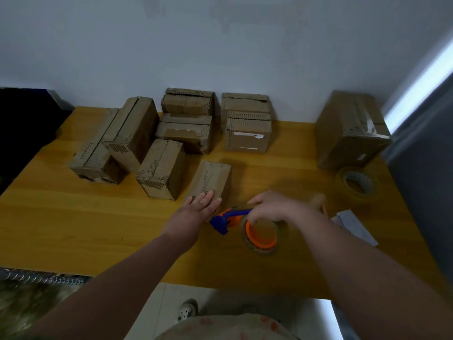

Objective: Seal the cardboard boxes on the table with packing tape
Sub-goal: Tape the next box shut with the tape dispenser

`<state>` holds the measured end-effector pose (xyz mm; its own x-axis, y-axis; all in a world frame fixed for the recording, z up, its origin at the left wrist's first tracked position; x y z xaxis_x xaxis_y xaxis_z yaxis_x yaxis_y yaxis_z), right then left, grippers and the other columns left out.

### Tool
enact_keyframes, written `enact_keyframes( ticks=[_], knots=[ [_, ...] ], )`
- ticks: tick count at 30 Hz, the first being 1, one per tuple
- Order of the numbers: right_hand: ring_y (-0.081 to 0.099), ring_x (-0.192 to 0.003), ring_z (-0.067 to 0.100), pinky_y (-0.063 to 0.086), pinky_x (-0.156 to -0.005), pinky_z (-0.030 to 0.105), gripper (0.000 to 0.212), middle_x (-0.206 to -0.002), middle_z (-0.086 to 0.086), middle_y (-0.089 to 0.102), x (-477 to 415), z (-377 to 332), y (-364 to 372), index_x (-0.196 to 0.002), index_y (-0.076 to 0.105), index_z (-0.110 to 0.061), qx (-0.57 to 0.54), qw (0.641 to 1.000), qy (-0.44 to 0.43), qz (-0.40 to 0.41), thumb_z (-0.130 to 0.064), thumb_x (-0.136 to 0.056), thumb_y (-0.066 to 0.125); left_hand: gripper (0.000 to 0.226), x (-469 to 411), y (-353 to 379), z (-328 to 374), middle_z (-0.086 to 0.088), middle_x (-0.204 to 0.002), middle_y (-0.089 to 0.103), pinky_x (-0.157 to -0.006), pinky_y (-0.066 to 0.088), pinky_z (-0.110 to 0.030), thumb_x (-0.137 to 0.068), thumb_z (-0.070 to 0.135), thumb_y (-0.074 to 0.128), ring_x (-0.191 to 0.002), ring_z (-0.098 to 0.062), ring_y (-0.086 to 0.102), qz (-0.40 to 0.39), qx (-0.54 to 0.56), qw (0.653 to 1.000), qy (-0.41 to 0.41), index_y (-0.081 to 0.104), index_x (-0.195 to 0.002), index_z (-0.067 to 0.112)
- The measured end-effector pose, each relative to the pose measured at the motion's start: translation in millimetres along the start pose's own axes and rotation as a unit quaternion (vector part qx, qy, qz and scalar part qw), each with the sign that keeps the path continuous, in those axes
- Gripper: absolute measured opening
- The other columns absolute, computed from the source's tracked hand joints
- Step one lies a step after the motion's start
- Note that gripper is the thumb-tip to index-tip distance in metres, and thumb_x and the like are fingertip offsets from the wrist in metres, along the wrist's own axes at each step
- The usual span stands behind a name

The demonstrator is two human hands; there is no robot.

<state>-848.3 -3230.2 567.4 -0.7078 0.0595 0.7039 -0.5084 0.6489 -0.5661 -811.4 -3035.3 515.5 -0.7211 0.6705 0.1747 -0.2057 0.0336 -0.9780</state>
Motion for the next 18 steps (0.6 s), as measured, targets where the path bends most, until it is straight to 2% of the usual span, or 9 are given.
enact_keyframes(
  ticks=[4,5,7,8,9,10,12,14,18],
  knots=[
    [0.056,-0.087,0.013,0.046,-0.064,0.025,0.061,-0.104,-0.003,0.055,4,-12,2,-0.128,0.058,-0.023,0.061,0.997,-0.034,0.046,-0.030,-0.070,0.074,0.082,-1,0,0,0.002,-0.161,-0.009,-0.118,-0.001,-0.030,-0.094,-0.008,0.040,-0.148,-0.015,-0.003,-0.004,-0.007,1.000,0.003,-0.004,-0.152,0.029],
    [0.057,-0.087,0.013,0.048,-0.064,0.026,0.061,-0.104,-0.003,0.056,6,-15,2,-0.129,0.058,-0.023,0.070,0.996,-0.029,0.052,-0.031,-0.070,0.074,0.082,-1,-1,0,0.002,-0.161,-0.009,-0.118,-0.001,-0.030,-0.094,-0.007,0.041,-0.148,-0.015,-0.003,-0.002,-0.007,1.000,0.002,-0.004,-0.152,0.029],
    [0.061,-0.096,0.018,0.055,-0.073,0.030,0.058,-0.109,0.001,0.061,6,-15,1,-0.126,0.062,-0.017,0.075,0.996,-0.006,0.039,-0.033,-0.070,0.072,0.081,-1,-1,0,0.002,-0.161,-0.008,-0.117,-0.001,-0.030,-0.095,-0.006,0.041,-0.148,-0.015,-0.002,-0.001,-0.006,1.000,0.002,-0.003,-0.153,0.029],
    [0.062,-0.097,0.020,0.056,-0.076,0.032,0.053,-0.108,0.004,0.063,5,-15,1,-0.119,0.066,-0.013,0.061,0.998,0.008,0.026,-0.033,-0.069,0.071,0.081,-2,-1,0,0.003,-0.161,-0.008,-0.117,-0.001,-0.030,-0.094,-0.007,0.041,-0.148,-0.015,-0.002,-0.002,-0.004,1.000,0.002,-0.003,-0.153,0.029],
    [0.063,-0.088,0.020,0.054,-0.068,0.032,0.042,-0.100,0.005,0.063,4,-14,2,-0.103,0.069,-0.011,0.043,0.999,0.022,0.017,-0.033,-0.067,0.071,0.082,-2,0,0,0.003,-0.161,-0.008,-0.117,-0.001,-0.030,-0.094,-0.007,0.042,-0.148,-0.015,-0.002,-0.002,-0.003,1.000,0.004,-0.003,-0.153,0.030],
    [0.057,-0.074,0.018,0.048,-0.057,0.029,0.029,-0.086,0.004,0.058,2,-13,3,-0.083,0.066,-0.011,0.029,0.999,0.032,0.017,-0.033,-0.065,0.072,0.083,-2,0,-1,0.003,-0.161,-0.008,-0.118,-0.001,-0.030,-0.093,-0.008,0.042,-0.148,-0.015,-0.002,0.000,-0.002,1.000,0.007,-0.003,-0.153,0.030],
    [0.041,-0.060,0.015,0.033,-0.049,0.026,0.027,-0.074,0.001,0.044,-1,-11,7,-0.065,0.050,-0.015,0.019,0.998,0.048,0.021,-0.031,-0.064,0.072,0.085,-2,1,-2,0.003,-0.161,-0.008,-0.118,0.001,-0.030,-0.092,-0.010,0.042,-0.148,-0.015,-0.002,0.001,-0.003,1.000,0.012,-0.003,-0.153,0.030],
    [0.037,-0.058,0.014,0.030,-0.049,0.025,0.031,-0.072,0.000,0.040,-2,-9,9,-0.062,0.045,-0.017,0.010,0.998,0.055,0.022,-0.031,-0.065,0.072,0.085,-2,1,-2,0.003,-0.161,-0.008,-0.118,0.002,-0.029,-0.092,-0.011,0.041,-0.148,-0.015,-0.001,-0.001,-0.003,1.000,0.013,-0.002,-0.153,0.031],
    [0.038,-0.061,0.014,0.031,-0.051,0.025,0.031,-0.075,0.000,0.042,3,-7,3,-0.066,0.048,-0.017,0.028,0.997,0.066,0.028,-0.035,-0.069,0.073,0.085,-3,-2,-2,0.005,-0.161,-0.007,-0.118,0.004,-0.028,-0.092,-0.012,0.040,-0.148,-0.014,0.000,-0.002,-0.012,1.000,0.013,-0.002,-0.153,0.031]
  ],
)
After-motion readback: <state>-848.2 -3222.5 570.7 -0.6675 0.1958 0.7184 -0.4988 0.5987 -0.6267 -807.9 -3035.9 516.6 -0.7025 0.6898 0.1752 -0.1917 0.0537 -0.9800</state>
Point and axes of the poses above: each hand's wrist, its own x-axis away from the middle knuckle, its own y-axis out of the palm, z = x × y, the point moved 3 cm from there along -x, towards the middle knuckle
